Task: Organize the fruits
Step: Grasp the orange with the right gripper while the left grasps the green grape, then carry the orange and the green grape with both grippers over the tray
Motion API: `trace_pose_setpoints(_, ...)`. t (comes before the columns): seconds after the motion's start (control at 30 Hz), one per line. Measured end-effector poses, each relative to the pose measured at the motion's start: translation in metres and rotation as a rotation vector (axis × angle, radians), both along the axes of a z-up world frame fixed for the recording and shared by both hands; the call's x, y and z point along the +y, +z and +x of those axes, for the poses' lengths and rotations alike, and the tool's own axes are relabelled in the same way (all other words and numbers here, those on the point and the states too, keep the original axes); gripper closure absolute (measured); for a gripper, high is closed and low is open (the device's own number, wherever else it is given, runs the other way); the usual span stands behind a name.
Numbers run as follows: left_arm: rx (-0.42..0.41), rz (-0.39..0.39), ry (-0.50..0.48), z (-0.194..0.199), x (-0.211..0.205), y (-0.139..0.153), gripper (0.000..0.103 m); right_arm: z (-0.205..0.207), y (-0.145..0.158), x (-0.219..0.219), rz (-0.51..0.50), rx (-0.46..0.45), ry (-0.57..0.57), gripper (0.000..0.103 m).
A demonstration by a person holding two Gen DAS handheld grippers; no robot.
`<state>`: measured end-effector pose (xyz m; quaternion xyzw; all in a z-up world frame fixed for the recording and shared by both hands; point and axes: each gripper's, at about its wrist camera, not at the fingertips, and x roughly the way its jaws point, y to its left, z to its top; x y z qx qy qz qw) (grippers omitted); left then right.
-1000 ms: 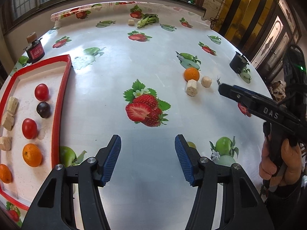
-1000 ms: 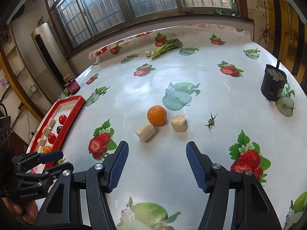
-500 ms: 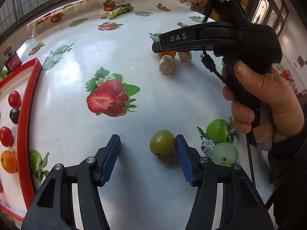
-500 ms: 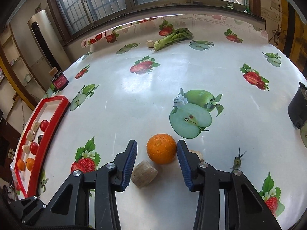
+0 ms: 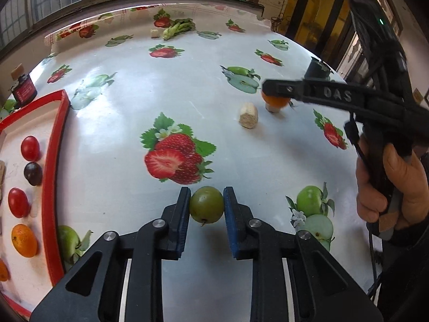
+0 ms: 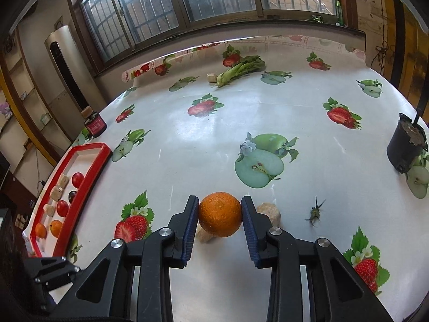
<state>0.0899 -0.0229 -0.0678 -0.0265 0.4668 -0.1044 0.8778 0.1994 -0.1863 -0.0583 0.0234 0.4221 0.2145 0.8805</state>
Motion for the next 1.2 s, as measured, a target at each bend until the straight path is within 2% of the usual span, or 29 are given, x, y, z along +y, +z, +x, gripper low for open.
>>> trace_pose_setpoints(0.17,-0.034,-0.017,0.053,0.000,0.021,0.016,0.081,-0.019,0.007,-0.008,0.038,0.002,0.000,0.070)
trace_pose_setpoints(0.37,-0.066,-0.024,0.092,-0.004,0.039,0.028,0.081,-0.032,0.015,0.002,0.050,-0.013,0.030,0.070)
trace_pose_setpoints(0.7,-0.099,-0.021,0.160,-0.014,0.068,0.040,0.081,-0.048,0.022,0.037,0.063,-0.020,0.115,0.070)
trace_pose_setpoints(1.2,-0.114,-0.015,0.266,-0.036,0.114,0.042,0.081,-0.071,0.025,0.095,0.064,-0.021,0.244,0.070)
